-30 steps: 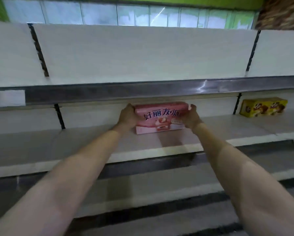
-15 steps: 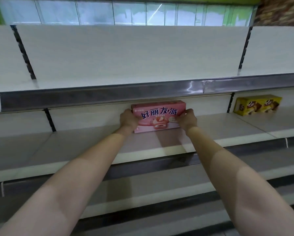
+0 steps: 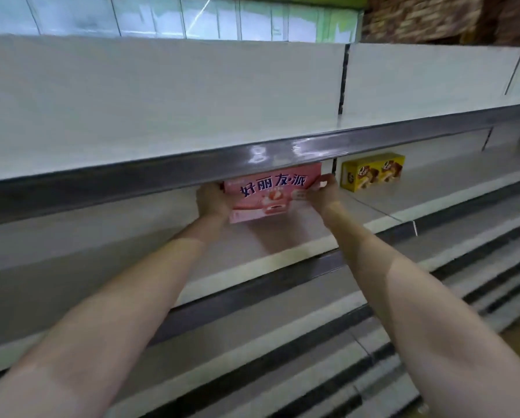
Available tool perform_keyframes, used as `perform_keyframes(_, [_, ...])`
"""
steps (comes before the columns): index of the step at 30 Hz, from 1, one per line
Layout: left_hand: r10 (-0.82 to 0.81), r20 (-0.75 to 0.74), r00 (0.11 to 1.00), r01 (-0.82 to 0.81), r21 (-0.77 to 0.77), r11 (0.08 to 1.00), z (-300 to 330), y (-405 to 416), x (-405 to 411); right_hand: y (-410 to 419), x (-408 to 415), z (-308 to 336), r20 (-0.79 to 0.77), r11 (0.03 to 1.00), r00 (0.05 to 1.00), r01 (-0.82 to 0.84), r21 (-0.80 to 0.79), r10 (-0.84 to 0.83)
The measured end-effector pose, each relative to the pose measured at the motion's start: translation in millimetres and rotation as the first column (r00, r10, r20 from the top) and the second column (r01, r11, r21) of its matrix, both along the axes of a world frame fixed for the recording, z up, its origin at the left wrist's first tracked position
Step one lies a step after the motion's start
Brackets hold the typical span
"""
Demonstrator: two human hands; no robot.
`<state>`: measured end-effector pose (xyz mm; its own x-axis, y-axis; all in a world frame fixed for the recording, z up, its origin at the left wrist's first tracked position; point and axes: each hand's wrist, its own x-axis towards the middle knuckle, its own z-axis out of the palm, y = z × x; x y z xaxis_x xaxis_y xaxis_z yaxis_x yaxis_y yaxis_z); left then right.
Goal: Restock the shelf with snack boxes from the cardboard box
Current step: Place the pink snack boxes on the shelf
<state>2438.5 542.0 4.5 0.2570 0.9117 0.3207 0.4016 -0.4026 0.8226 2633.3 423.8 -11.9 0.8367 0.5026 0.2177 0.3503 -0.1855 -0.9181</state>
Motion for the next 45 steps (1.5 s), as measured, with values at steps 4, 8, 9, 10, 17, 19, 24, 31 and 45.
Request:
perform_keyframes(4, [0.035,-0.052,0.998,-0.035,0.0,0.999,4.2,-11.9,51.3,-14.7,45.3,6.5,0.014,0.999,0.999,-0.051,-0.014,0.051])
perform_keyframes(8, [0.078,-0.059,0.995,-0.081,-0.047,0.996,-3.8,-24.3,100.2,-0.3,129.5,-15.0,0.029,0.994,0.994,-0.102,-0.042,0.103])
perform_keyframes(9, [0.09,-0.067,0.994,-0.094,-0.052,0.994,-6.1,-26.8,111.7,-2.1,139.6,-13.3,0.05,0.99,0.991,-0.122,-0.069,0.126])
perform_keyframes(10, [0.101,-0.077,0.992,-0.104,-0.045,0.994,-6.6,-30.7,122.4,-13.3,137.8,-3.8,0.077,0.984,0.985,-0.149,-0.1,0.157])
perform_keyframes(17, [0.249,-0.044,0.968,-0.251,-0.053,0.967,-4.8,-40.0,182.5,-19.3,190.1,1.0,-0.013,0.931,0.933,-0.36,-0.061,0.36])
perform_keyframes(19, [0.282,-0.033,0.959,-0.284,-0.073,0.956,-1.2,-37.5,193.5,-17.6,197.0,1.7,-0.039,0.903,0.902,-0.429,0.018,0.429])
perform_keyframes(24, [0.3,-0.157,0.941,-0.317,-0.095,0.944,-14.4,-31.0,207.9,-5.1,216.5,-18.6,-0.075,0.831,0.829,-0.548,0.092,0.554])
perform_keyframes(31, [0.29,-0.25,0.924,-0.31,-0.041,0.95,-18.6,-25.7,209.4,-6.4,214.7,-23.7,-0.129,0.787,0.776,-0.607,0.114,0.617])
perform_keyframes(45, [0.138,-0.416,0.899,-0.117,0.076,0.99,-34.1,-11.1,90.6,40.6,64.7,-11.5,0.299,0.67,0.6,-0.66,-0.339,0.742])
